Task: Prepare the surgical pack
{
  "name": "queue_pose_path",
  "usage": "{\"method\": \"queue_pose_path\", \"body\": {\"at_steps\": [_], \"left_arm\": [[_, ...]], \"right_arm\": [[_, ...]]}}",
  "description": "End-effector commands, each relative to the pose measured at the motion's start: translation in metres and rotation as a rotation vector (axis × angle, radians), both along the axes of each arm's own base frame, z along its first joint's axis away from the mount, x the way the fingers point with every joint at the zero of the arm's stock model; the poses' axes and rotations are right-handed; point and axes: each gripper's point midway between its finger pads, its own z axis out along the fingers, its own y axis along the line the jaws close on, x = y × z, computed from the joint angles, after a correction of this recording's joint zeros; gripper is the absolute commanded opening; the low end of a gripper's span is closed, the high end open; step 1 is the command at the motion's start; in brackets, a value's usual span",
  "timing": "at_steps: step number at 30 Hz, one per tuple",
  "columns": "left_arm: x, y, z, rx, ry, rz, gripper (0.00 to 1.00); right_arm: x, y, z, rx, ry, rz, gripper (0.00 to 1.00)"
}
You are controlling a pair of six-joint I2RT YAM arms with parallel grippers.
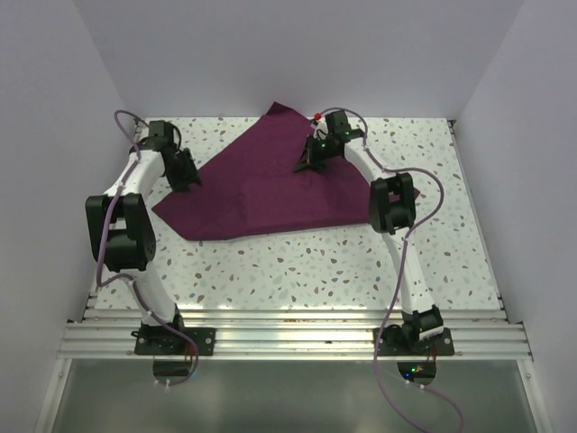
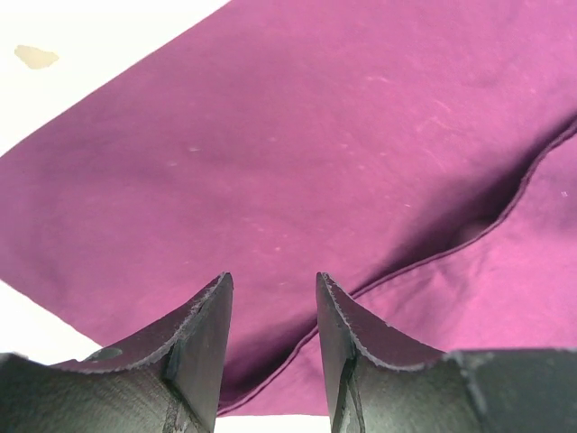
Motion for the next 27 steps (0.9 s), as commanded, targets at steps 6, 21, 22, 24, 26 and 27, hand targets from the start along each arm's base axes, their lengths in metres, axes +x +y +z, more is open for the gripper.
{"method": "queue_pose_path", "body": {"at_steps": [6,21,22,24,26,27], "left_arm": [[-0.012,0.026,0.017,0.094,-0.002,0.122,0.47],[-0.018,0.044,0.006,0.091,0.044,0.167,0.48],[-0.02,0.05,0.004,0.114,0.053,0.18,0.48],[-0.025,0.06,-0.004,0.136,0.089,0.196,0.5],[-0.027,0.075,-0.01,0.164,0.118,0.221,0.52],[-0.027,0.082,-0.009,0.18,0.126,0.227,0.54]], "right_arm": [[0.035,-0.043,0.016,-0.046,-0.077,-0.176,0.0],[0.042,-0.043,0.003,0.004,-0.042,-0.182,0.0],[0.042,-0.041,0.001,0.01,-0.039,-0.179,0.0],[0.041,-0.039,0.0,0.023,-0.026,-0.18,0.0],[0.041,-0.038,-0.001,0.027,-0.022,-0.179,0.0],[0.04,-0.038,-0.003,0.025,-0.018,-0.18,0.0]]}}
